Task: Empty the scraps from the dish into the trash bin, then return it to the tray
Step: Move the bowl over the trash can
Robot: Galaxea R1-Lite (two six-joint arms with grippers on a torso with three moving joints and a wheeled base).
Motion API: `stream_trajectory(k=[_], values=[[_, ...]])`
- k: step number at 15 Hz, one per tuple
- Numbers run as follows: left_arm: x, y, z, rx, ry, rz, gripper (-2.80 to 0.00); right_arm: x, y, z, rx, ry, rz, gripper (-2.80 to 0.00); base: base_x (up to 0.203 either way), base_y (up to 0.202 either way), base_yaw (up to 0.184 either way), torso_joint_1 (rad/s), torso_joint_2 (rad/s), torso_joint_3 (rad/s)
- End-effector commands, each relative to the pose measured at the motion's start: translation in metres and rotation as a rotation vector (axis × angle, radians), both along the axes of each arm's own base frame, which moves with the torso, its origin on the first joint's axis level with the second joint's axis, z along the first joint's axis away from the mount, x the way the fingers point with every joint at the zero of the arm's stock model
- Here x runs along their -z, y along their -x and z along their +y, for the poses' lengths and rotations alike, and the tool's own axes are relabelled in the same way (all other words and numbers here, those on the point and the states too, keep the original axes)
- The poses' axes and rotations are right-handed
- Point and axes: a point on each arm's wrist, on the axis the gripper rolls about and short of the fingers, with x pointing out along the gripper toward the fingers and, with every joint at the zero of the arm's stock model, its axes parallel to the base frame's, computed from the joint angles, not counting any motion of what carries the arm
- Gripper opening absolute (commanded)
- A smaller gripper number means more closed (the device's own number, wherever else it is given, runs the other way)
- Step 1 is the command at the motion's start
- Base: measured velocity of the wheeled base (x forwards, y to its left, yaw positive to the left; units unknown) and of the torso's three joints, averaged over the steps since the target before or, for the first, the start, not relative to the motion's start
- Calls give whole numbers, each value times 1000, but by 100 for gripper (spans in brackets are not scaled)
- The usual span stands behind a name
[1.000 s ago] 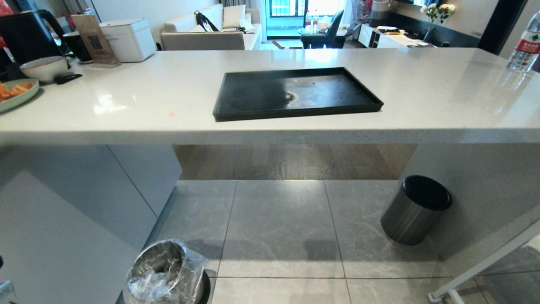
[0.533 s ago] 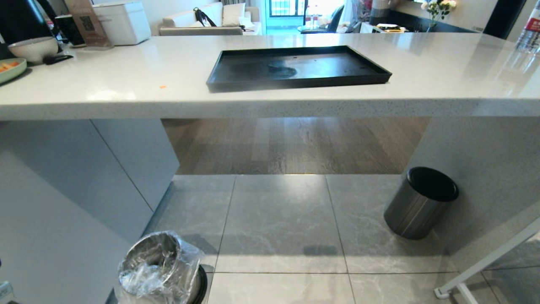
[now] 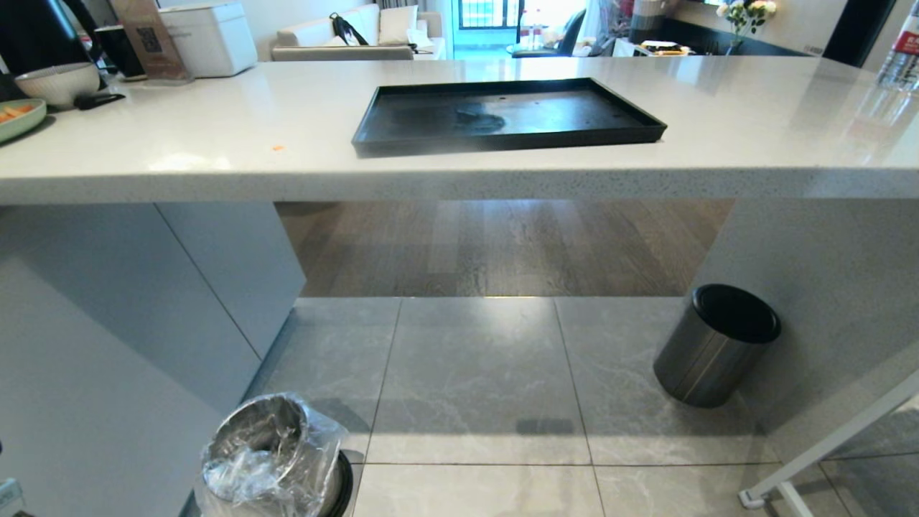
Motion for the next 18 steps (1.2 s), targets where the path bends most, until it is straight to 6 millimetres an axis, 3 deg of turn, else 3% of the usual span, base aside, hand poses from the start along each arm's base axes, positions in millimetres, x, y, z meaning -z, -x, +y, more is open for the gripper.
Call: stream_trajectory(k=[1,18], values=[[1,1,0,-3,-1,11,-280,0,0,0,0,0,1,-280,0,0,0,0,0,0],[6,10,-1,4,2,12,-280,0,0,0,0,1,2,-280,0,0,0,5,20,21]])
